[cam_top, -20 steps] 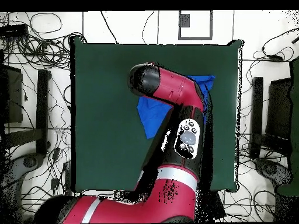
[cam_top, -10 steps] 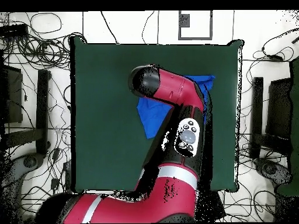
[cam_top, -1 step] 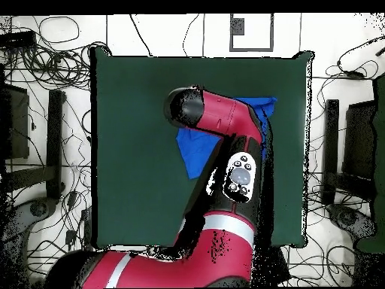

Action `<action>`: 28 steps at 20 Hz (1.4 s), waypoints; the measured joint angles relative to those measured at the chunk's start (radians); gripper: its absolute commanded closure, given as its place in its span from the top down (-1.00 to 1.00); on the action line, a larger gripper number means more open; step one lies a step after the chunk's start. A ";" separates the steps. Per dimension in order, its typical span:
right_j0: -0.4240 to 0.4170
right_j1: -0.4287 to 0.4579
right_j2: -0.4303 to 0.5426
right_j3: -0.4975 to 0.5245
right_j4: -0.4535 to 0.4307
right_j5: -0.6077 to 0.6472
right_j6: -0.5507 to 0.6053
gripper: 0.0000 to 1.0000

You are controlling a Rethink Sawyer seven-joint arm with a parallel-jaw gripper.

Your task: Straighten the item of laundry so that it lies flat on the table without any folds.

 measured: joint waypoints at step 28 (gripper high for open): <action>-0.104 0.005 0.163 0.119 -0.156 -0.156 0.000 1.00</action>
